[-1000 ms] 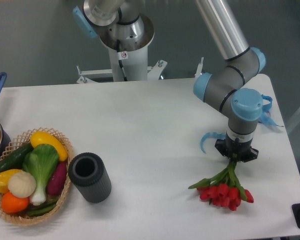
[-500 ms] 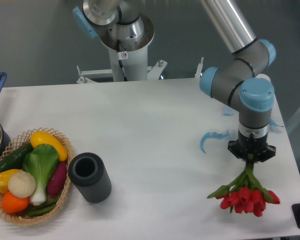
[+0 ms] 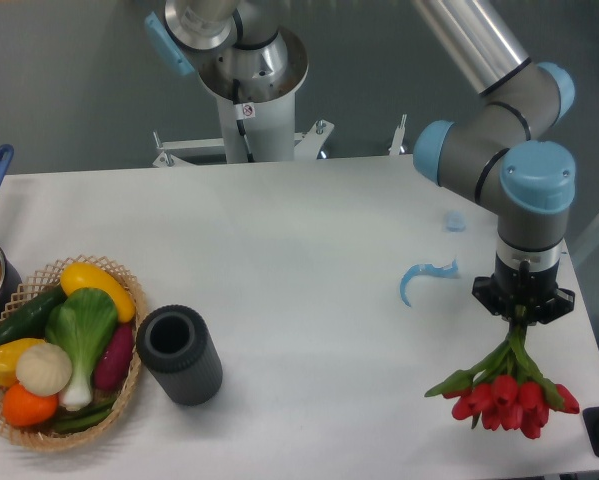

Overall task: Pick up the flowers from the table
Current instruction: 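Lift the red tulip bunch up off the table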

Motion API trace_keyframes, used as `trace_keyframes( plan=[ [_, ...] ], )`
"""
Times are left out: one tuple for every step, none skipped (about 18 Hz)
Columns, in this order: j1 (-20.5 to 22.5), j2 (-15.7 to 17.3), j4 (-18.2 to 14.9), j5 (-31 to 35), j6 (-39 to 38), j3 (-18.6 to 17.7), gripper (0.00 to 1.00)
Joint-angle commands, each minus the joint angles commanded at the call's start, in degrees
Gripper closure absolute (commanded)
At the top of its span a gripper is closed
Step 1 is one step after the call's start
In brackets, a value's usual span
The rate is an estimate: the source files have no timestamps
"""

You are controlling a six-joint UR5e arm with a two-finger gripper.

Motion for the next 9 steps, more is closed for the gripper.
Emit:
trace_keyframes(
  plan=[
    [0.1, 0.2, -2.2, 0.1, 0.9, 0.7, 0.97],
    [0.1, 0.4, -4.3, 0.3, 1.4, 1.6, 0.97],
    [0.1, 0.4, -6.2, 0.7, 1.6, 2.5, 0.97],
    [0.1, 0.4, -7.8, 1.0, 1.8, 3.2, 0.97],
    [0.1, 0.4, -9.1, 1.3, 2.0, 3.9, 0.97],
    [0.1, 0.4, -9.9, 1.4, 2.5, 4.3, 0.97],
    [0.2, 0.4, -10.1, 1.4, 2.7, 4.4, 0.97],
    [0.1, 0.4, -10.1, 1.4, 2.6, 4.3, 0.97],
    [0.1, 0.4, -10.1, 1.4, 2.6, 4.2, 0.97]
  ],
)
